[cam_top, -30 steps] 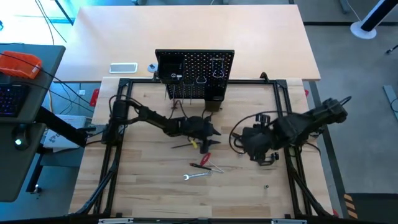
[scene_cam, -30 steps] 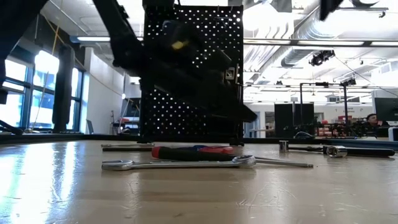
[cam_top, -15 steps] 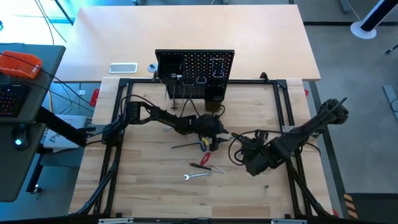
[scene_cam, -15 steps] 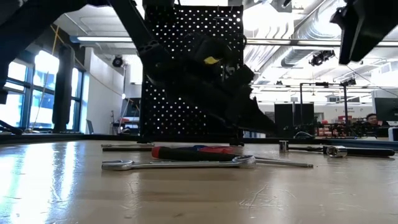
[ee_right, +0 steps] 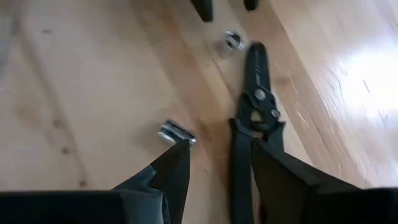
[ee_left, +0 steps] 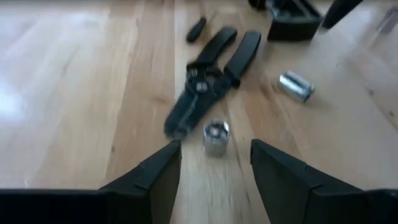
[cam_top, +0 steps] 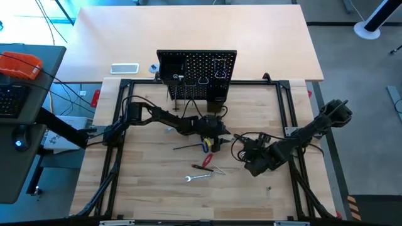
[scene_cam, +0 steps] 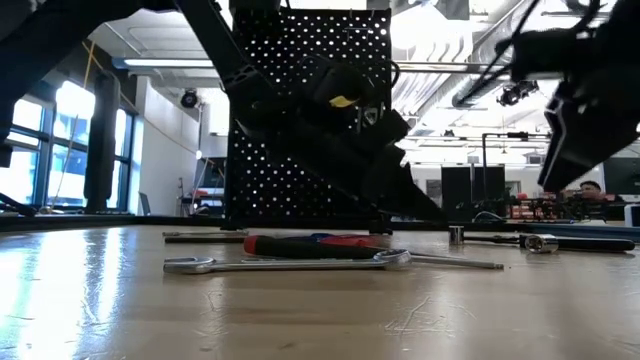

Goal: Hang tools onto peg board
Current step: Put the socket into the top black bin on the pegboard

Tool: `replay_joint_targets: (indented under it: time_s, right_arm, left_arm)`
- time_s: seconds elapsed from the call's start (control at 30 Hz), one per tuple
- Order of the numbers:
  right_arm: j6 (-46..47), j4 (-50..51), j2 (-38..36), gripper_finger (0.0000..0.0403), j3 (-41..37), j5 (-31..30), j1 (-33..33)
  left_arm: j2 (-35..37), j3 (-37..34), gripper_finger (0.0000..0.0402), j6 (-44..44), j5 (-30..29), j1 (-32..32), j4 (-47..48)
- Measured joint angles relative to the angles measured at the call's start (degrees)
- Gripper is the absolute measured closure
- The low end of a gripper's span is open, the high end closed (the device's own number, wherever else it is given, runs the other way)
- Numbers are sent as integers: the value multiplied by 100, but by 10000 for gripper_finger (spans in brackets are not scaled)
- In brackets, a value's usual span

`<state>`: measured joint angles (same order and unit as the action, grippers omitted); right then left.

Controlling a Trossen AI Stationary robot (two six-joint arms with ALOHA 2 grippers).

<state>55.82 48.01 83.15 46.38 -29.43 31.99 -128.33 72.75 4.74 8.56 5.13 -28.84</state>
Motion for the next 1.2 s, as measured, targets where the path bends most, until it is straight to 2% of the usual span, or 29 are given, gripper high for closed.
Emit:
replay_joint_targets:
  time_s: [0.17,0.47,0.53,0.67,0.87,1.1,1.2]
  right_arm:
    - [90,-679,0,238,-327,-131,-11]
    - [78,-927,0,238,-384,-330,-11]
    - [79,-929,0,238,-384,-334,-11]
    - [78,-934,0,238,-384,-378,-9]
    - [72,-930,0,238,-384,-542,-9]
    - [60,-935,0,238,-382,-553,-9]
    - [-283,-1098,0,238,-382,-611,23]
  left_arm:
    - [-156,11,216,-96,11,0,-448]
    - [-768,738,216,-408,-155,0,-173]
    - [-796,884,220,-415,-153,0,128]
    - [-800,994,257,-114,-136,-7,504]
    - [-800,992,351,3,-74,-28,533]
    - [-774,990,352,153,358,-26,626]
    - [-666,980,352,136,853,7,876]
